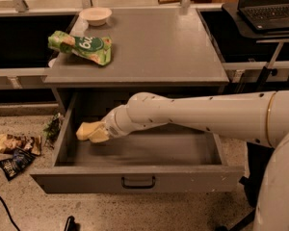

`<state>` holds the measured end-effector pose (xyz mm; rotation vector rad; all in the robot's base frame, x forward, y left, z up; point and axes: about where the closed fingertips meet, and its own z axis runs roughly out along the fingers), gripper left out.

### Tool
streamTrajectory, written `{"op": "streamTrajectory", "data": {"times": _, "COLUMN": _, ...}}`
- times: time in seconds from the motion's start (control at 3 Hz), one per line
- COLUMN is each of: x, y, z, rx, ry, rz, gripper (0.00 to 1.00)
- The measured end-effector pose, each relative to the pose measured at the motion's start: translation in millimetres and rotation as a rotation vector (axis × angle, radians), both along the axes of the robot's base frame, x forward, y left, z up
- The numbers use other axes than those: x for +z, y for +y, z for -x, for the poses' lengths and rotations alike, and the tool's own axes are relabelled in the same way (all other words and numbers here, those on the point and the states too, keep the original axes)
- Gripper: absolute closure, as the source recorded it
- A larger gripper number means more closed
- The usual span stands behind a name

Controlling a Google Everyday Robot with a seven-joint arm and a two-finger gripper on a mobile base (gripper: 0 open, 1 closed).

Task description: Place sponge into top drawer

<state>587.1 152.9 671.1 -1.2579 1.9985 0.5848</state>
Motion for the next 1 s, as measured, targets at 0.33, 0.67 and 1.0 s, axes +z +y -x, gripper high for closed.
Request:
{"op": "streamTrajectory", "data": {"times": 0.33, "x": 7.1, "y": -11.4, "z": -3.7, "rx": -0.027, "ry": -0.020, "rz": -0.026, "gripper": 0.11}}
{"op": "streamTrajectory", "data": {"times": 0.67, "x": 27.4, "y": -25.0, "z": -3.5, "rx": -0.043, "ry": -0.063, "rz": -0.084, "gripper": 0.00}}
{"op": "streamTrajectory", "data": {"times": 1.0, "x": 46.2, "y": -35.4, "z": -0.2, "rx": -0.041, "ry": -0.104, "rz": -0.135, "gripper": 0.00}}
